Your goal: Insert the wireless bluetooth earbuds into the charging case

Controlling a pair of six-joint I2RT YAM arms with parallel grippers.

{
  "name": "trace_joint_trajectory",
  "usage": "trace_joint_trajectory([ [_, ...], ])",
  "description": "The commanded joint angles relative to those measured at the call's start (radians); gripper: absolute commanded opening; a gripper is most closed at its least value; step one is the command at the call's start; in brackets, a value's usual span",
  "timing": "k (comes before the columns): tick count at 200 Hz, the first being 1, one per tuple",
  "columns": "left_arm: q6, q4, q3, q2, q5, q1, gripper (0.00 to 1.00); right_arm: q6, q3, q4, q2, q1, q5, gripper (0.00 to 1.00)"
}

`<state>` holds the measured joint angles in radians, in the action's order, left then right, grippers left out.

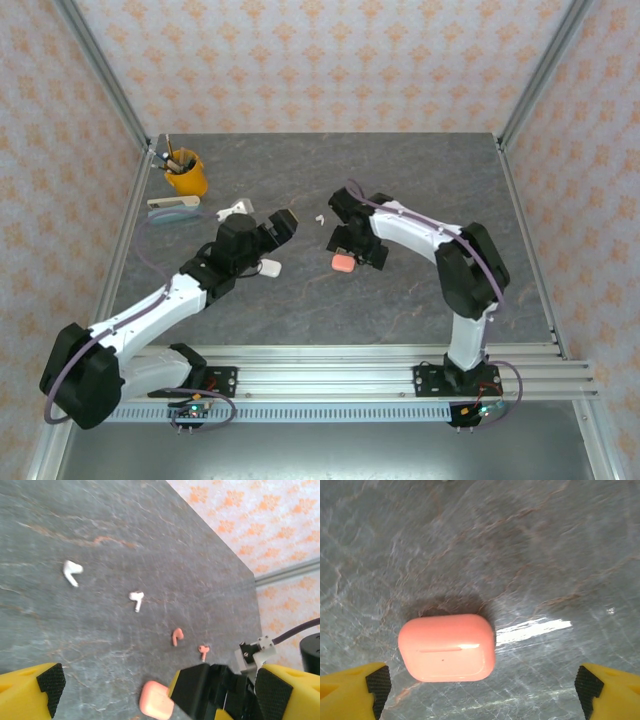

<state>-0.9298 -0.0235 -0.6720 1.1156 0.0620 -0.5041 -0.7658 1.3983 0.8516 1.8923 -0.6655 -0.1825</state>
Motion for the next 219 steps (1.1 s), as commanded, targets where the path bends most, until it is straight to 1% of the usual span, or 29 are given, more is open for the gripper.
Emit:
trace_joint_trajectory([
  [1,0.031,0.103,0.014,-0.029,-0.031,0.021,1.0,0.075,0.063,0.097,0.045,-0.03,0.044,0.95],
  [28,0.036,0.119,0.02,-0.04,-0.03,0.027,1.0,0.08,0.101,0.104,0.1,-0.042,0.023,0.92],
  [145,0.025,0.09,0.034,-0.013,0.003,0.027,1.0,0.088,0.21,0.144,0.226,-0.045,0.042,0.84],
  [219,0.021,0.079,0.028,0.003,0.01,0.027,1.0,0.068,0.2,0.139,0.249,-0.046,0.058,0.8],
])
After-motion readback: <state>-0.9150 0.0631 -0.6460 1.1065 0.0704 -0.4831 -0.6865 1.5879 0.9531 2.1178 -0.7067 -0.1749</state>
